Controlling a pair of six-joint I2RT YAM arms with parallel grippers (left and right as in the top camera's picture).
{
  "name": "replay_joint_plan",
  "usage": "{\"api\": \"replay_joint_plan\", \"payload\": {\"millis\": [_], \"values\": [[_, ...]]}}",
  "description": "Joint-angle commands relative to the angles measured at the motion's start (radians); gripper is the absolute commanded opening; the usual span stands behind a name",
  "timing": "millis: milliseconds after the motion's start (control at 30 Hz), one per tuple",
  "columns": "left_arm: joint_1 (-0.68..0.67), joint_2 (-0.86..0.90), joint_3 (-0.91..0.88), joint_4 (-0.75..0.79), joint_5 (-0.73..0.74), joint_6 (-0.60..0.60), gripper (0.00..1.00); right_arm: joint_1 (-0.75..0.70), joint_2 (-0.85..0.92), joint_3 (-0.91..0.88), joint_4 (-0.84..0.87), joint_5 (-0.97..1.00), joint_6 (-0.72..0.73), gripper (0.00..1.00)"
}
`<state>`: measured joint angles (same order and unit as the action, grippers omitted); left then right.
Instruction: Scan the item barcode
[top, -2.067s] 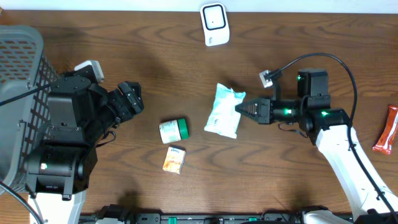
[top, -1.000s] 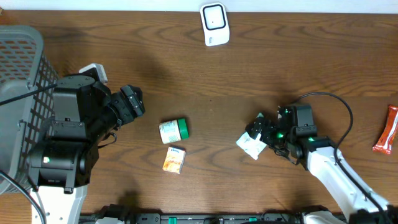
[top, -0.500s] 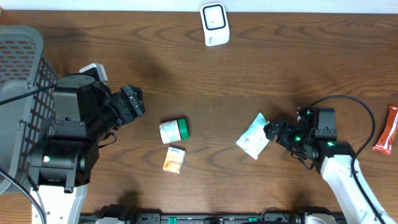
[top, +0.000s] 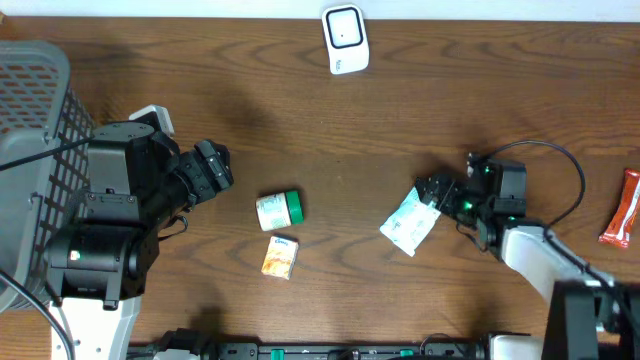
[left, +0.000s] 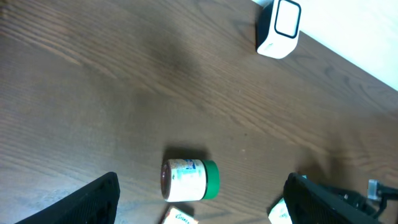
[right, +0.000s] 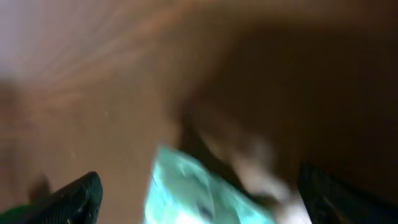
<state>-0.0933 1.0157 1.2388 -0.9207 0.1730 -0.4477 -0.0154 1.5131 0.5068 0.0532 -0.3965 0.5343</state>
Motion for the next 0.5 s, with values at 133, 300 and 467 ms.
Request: {"api": "replay_joint_plan", "payload": {"millis": [133, 300, 467], "values": [[0.004, 0.004, 0.014, -0.021, -0.010, 0.010, 0.85, 0.013, 0.313, -0.122, 0.011, -0.028, 0.071, 0.99], [0.004, 0.004, 0.014, -0.029, -0.010, 0.010, 0.85, 0.002, 0.338, -0.160, 0.006, -0.016, 0.103, 0.99], [0.004, 0.004, 0.014, -0.030, -0.010, 0.010, 0.85, -0.051, 0.263, -0.184, -0.023, 0.025, 0.128, 0.99]]}}
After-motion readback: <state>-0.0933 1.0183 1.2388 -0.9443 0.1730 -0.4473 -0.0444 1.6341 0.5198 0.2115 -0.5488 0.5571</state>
